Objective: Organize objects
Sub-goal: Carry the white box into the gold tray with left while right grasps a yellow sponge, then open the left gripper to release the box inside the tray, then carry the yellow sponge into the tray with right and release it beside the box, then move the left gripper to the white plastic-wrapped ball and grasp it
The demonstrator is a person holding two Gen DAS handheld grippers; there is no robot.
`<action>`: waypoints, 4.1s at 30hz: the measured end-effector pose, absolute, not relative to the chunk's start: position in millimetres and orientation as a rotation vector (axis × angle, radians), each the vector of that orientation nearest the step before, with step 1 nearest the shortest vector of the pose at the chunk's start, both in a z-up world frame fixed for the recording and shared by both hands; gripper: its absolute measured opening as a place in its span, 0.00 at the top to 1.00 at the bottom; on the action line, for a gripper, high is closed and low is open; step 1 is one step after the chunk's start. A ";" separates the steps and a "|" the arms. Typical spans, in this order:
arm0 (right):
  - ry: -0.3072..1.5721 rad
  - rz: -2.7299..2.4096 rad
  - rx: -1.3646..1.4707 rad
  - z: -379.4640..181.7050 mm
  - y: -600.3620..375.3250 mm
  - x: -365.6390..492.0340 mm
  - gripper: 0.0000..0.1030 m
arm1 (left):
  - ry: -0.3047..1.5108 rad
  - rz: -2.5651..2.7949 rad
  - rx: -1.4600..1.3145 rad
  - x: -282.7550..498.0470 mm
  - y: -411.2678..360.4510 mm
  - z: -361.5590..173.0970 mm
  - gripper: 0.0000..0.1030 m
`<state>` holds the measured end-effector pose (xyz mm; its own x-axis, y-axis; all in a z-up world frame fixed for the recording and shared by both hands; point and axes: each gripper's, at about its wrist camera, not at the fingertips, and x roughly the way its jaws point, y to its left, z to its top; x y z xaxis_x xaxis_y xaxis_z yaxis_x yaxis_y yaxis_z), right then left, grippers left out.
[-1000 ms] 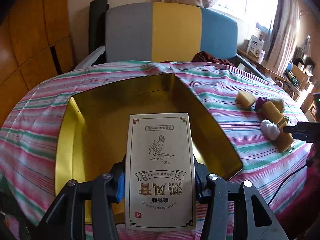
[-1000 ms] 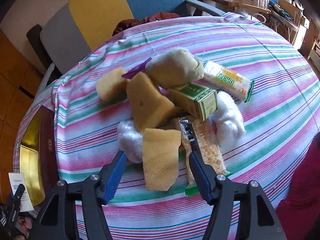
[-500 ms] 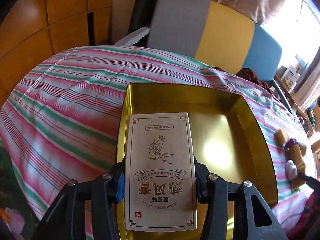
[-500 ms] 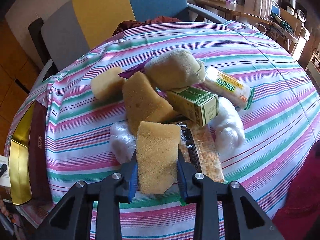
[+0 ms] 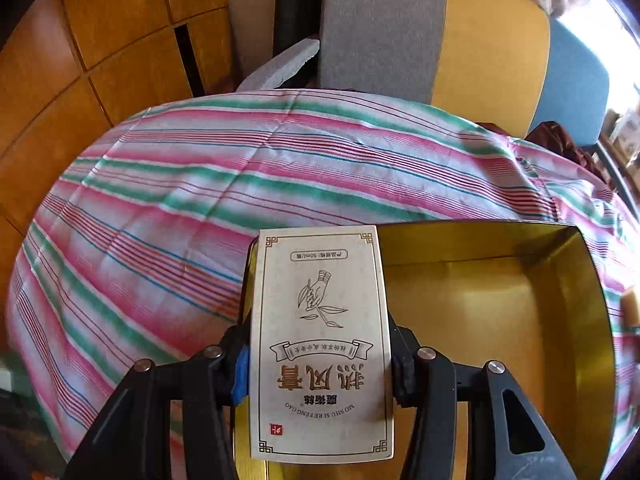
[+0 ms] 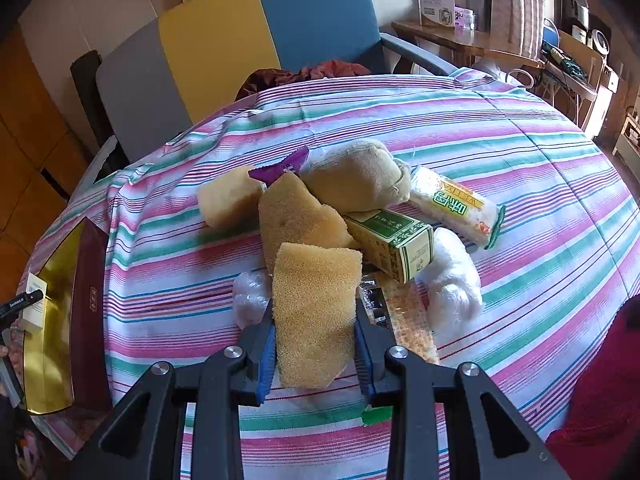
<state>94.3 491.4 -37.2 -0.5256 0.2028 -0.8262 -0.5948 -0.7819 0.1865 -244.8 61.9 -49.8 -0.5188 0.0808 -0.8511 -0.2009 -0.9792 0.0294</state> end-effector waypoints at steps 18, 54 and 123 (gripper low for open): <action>0.625 2.409 -0.998 -12.8 486.8 105.6 0.69 | 0.135 2.711 -1.263 -187.2 41.7 -15.0 0.32; 0.723 2.952 -1.844 -47.9 128.3 -128.2 0.35 | -0.180 2.783 -1.236 -60.1 -76.2 -20.4 0.09; 1.168 2.058 -0.695 -22.8 560.1 170.6 0.05 | 0.365 2.273 -0.903 -9.2 208.9 31.9 0.06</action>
